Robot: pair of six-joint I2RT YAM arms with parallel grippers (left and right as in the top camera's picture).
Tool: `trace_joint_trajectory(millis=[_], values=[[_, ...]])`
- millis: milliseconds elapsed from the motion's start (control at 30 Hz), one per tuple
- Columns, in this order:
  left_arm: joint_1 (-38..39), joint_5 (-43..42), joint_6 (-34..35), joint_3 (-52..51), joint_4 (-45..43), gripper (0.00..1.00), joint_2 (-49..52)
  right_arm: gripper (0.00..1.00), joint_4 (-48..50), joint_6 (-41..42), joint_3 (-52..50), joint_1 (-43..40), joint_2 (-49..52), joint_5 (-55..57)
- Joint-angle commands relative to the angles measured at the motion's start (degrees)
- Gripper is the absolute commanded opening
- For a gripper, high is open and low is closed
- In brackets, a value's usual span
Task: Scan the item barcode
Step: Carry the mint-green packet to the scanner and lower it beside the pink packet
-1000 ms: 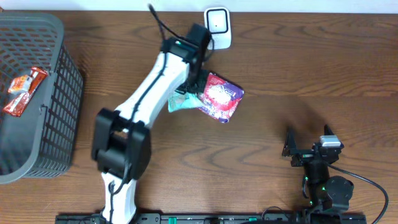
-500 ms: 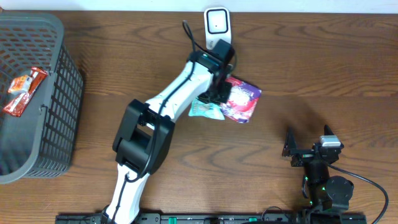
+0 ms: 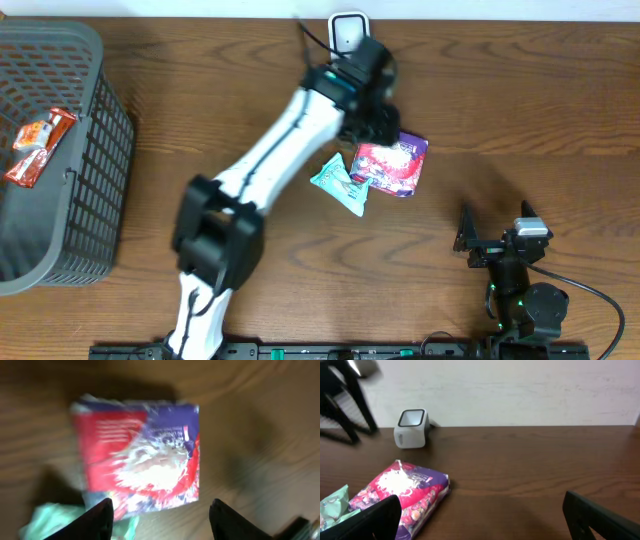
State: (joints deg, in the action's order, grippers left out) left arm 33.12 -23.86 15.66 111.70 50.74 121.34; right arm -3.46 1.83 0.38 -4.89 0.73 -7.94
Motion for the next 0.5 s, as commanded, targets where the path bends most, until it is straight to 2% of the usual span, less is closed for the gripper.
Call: trace_joint_trajectory(millis=[0, 133, 200, 233, 367, 467], values=[[-4.9, 3.1, 2.6, 2.2, 4.7, 0.63, -8.2, 0.99, -0.2, -1.0, -0.1, 0.5, 0.0, 0.1], [-7.7, 11.6, 8.5, 2.1, 15.9, 0.66, -9.8, 0.99, -0.2, -1.0, -0.1, 0.5, 0.0, 0.1], [-7.9, 11.7, 8.5, 1.0, 19.5, 0.74, -9.7, 0.99, -0.2, -1.0, -0.1, 0.5, 0.0, 0.1], [-7.8, 11.6, 8.5, -0.3, 21.1, 0.74, -9.7, 0.99, -0.2, -1.0, -0.1, 0.5, 0.0, 0.1], [-5.6, 11.5, 9.0, -7.6, 22.3, 0.74, -9.7, 0.99, -0.2, -1.0, -0.1, 0.5, 0.0, 0.1], [-3.0, 11.5, 12.2, -15.5, 18.8, 0.74, -9.6, 0.99, -0.2, -1.0, -0.1, 0.5, 0.0, 0.1]])
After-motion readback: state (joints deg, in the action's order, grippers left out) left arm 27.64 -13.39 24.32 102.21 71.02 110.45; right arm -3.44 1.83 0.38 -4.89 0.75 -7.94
